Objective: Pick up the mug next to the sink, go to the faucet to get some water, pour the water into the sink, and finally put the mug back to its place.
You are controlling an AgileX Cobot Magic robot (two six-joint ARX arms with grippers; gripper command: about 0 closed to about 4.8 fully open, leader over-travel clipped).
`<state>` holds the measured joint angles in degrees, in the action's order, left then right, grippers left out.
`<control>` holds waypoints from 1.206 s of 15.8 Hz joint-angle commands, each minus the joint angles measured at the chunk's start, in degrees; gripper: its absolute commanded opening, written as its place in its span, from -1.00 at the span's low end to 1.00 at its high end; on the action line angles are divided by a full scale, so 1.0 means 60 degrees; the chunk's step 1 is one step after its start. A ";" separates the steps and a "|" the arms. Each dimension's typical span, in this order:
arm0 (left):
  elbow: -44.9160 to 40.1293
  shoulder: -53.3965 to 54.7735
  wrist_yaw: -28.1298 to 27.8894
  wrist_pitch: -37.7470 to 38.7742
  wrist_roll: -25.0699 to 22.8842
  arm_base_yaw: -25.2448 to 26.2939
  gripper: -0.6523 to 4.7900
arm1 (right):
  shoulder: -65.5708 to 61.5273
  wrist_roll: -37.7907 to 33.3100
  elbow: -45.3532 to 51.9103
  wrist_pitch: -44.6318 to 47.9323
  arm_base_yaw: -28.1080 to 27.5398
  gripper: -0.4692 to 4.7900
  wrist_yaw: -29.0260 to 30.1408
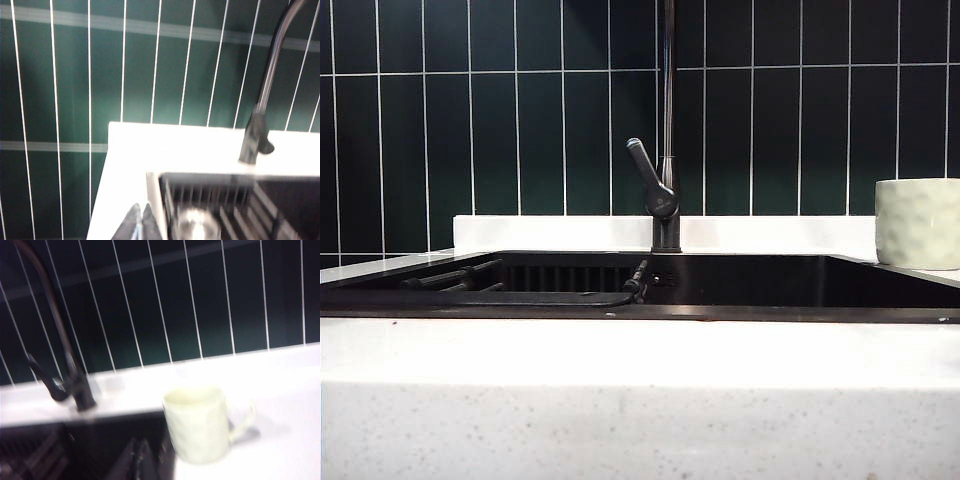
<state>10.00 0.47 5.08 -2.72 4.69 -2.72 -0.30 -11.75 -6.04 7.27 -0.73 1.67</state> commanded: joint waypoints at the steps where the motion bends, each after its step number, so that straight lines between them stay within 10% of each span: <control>1: 0.1107 0.1341 0.0466 -0.0219 -0.0576 0.0000 -0.63 | -0.0532 0.0331 -0.1592 -0.1282 -0.0011 -0.84 -0.0044; 10: 0.4331 0.7996 0.1341 -0.2820 -0.0408 -0.0004 -0.61 | -0.5180 0.2328 -0.5373 -0.4495 -0.0397 0.16 -0.1111; 15: 0.4328 0.9719 0.1268 -0.3883 0.0076 -0.0004 -0.61 | -0.6084 0.2331 -0.5931 -0.4131 -0.0652 0.16 -0.2273; 19: 0.4335 1.1577 0.1268 -0.5278 0.0044 -0.0747 -0.43 | -0.8459 0.2463 -0.5898 -0.2335 -0.1271 0.16 -0.1300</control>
<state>35.79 68.73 12.49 -30.17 4.80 -6.17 -49.87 3.01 -41.28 -11.05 -8.34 -7.31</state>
